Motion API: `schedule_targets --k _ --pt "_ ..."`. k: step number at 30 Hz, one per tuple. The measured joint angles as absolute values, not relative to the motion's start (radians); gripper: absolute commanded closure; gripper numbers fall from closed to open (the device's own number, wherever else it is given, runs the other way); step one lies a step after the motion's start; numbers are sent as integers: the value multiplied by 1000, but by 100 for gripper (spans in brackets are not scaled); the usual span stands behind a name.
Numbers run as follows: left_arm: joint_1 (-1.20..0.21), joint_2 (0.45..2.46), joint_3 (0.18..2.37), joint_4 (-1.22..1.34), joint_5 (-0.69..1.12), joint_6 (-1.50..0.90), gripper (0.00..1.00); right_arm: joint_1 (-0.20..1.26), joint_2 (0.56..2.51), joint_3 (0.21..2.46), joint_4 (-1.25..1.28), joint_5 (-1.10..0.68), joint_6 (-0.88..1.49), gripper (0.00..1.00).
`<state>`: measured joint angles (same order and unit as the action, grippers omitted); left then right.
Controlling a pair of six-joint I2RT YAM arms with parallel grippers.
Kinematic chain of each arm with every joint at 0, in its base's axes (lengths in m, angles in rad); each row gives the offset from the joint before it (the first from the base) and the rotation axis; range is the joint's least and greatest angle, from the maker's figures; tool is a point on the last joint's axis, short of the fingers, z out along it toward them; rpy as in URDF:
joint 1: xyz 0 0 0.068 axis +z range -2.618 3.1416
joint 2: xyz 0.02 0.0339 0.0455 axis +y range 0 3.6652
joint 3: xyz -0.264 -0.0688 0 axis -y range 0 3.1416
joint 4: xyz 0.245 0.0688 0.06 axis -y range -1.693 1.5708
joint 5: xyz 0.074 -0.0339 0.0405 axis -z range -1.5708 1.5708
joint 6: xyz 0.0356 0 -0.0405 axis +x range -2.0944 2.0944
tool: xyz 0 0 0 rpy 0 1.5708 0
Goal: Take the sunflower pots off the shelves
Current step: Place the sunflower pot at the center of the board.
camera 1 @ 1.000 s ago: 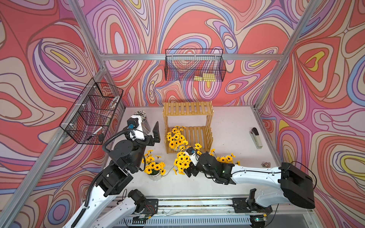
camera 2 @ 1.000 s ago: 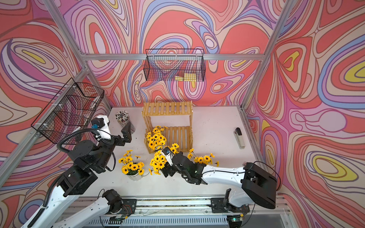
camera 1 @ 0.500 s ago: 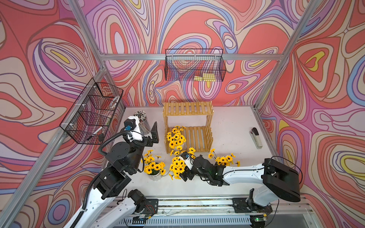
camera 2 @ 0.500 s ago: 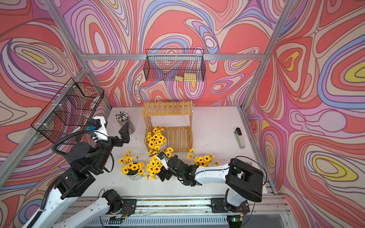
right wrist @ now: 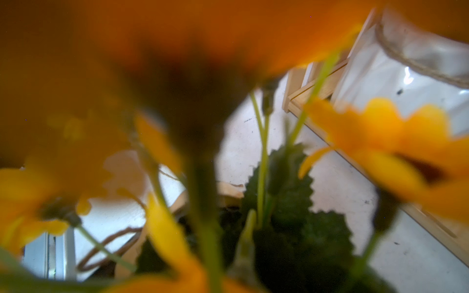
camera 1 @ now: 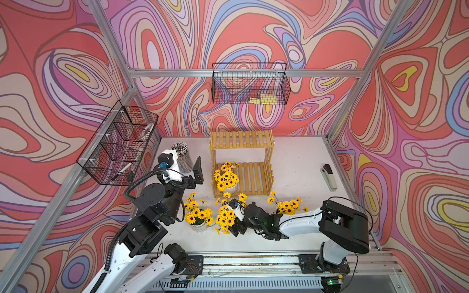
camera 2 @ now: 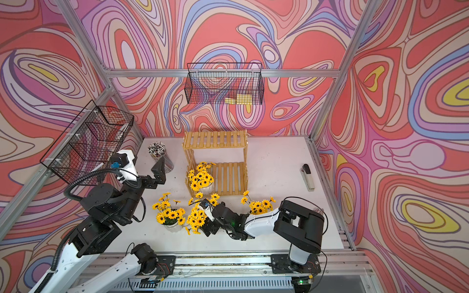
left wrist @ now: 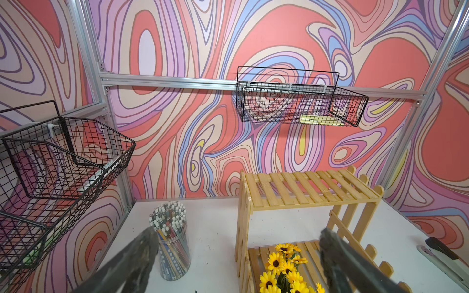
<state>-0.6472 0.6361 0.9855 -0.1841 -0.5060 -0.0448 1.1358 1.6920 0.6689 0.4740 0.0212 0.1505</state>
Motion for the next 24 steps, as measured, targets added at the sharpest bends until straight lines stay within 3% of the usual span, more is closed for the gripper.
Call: schedule_targets --k 14,24 --pt "-647 627 986 -186 -507 -44 0 1154 1794 722 583 0 133 77" --pt "-647 621 986 -191 -514 -37 0 1156 1823 749 593 3 113 50"
